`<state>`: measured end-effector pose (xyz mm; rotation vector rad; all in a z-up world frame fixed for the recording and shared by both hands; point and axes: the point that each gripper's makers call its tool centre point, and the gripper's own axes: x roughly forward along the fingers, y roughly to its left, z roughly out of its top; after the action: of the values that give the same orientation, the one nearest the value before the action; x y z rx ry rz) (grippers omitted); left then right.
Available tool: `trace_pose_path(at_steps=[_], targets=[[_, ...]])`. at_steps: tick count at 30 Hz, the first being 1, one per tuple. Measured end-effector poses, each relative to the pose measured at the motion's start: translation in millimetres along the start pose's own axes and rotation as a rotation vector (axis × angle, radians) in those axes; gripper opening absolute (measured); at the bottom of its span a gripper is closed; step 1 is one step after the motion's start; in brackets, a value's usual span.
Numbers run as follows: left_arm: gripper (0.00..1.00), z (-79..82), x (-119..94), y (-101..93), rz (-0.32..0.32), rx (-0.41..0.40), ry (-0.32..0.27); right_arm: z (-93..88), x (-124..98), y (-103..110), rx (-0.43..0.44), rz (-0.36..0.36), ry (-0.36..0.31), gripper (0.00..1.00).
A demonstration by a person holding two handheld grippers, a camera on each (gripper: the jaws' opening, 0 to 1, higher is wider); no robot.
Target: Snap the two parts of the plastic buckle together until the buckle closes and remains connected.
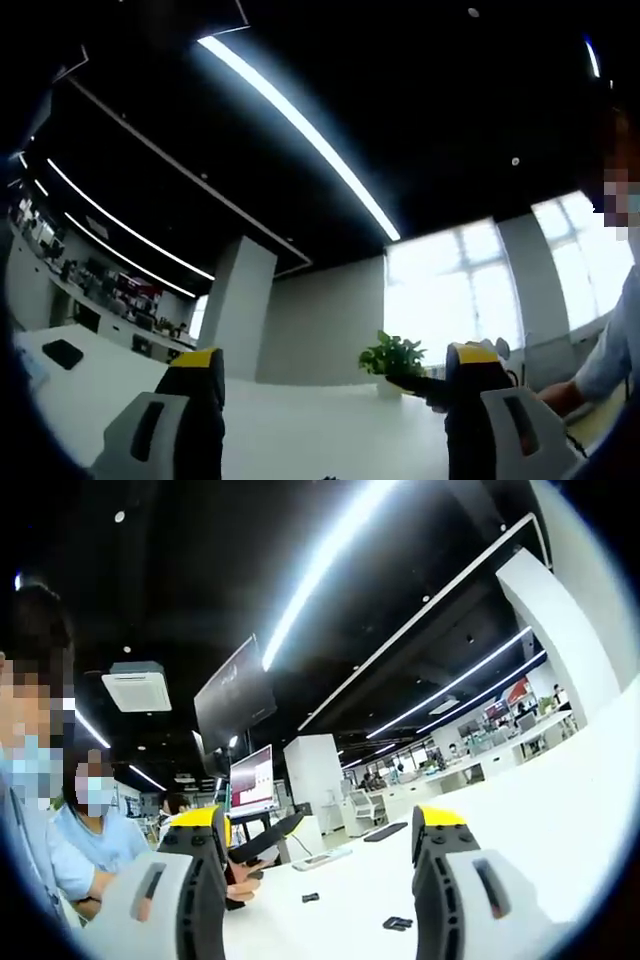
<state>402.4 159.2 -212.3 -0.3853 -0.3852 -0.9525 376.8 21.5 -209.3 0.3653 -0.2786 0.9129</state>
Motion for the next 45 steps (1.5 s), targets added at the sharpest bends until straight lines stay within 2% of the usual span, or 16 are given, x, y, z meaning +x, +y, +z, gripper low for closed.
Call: trace_pose_path(at_steps=[8, 22, 26, 34, 39, 43, 45], targets=[[0.99, -0.6, 1.1, -1.1, -0.001, 0.009, 0.005, 0.3, -2.1, -6.0, -0.002, -0.021, -0.005, 0.78], [0.99, -0.8, -0.6, 4.7, 0.023, 0.019, 0.013, 5.4, 1.4, -10.6, -0.007, -0.006, 0.001, 0.78], [0.99, 3.7, -1.6, 7.0, 0.023, 0.015, 0.008, 4.7, 0.3, -10.3, -0.007, -0.011, 0.001, 0.78], [0.99, 10.9, -4.9, 18.1, 0.062, 0.045, 0.003, -0.9, 1.3, -10.7, -0.008, -0.01, 0.022, 0.78], [0.99, 7.9, -5.1, 21.7, 0.067, 0.067, 0.023, 0.8, -0.3, -7.1, -0.013, -0.012, 0.011, 0.78], [0.99, 7.6, -5.1, 22.0, 0.064, 0.078, 0.03, 0.2, 0.6, -9.3, -0.009, -0.013, 0.016, 0.78], [0.93, 8.4, -5.9, 22.7, 0.057, 0.076, 0.029, 1.5, 2.6, -14.7, -0.007, -0.012, 0.019, 0.78]])
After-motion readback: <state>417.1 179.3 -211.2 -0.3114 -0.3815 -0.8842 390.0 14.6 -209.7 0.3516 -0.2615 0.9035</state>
